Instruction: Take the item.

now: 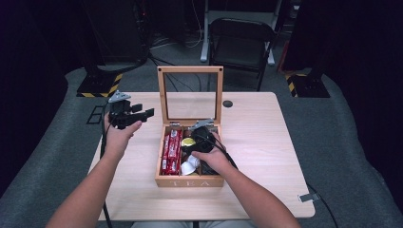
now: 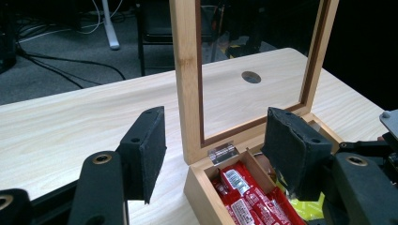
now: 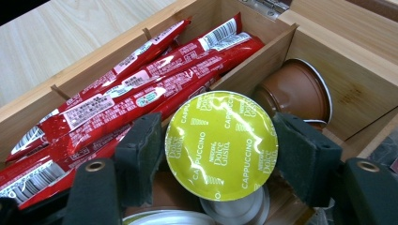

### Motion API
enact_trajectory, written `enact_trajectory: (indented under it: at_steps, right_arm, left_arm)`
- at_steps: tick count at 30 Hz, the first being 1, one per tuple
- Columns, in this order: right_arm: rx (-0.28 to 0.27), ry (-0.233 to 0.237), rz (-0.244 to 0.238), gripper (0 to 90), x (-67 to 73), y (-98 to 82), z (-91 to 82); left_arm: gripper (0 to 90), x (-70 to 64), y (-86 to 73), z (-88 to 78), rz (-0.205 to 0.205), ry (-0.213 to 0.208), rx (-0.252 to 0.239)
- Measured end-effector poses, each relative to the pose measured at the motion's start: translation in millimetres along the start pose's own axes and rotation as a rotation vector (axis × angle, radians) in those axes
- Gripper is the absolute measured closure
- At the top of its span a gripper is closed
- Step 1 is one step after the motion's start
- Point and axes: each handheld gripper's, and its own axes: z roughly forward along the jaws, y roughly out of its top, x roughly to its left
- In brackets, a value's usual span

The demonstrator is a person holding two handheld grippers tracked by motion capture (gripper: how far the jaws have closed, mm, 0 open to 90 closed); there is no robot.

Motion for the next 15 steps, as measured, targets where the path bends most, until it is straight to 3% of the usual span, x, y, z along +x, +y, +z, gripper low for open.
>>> enact_trajectory:
  at_steps: [15]
  right_arm:
    - [-0.008,-0.01,-0.014,37.3,0.0,0.1,0.1]
  left_arm:
    - [39.1,0.4,0.0,-0.1,0.002,-0.001,0.002]
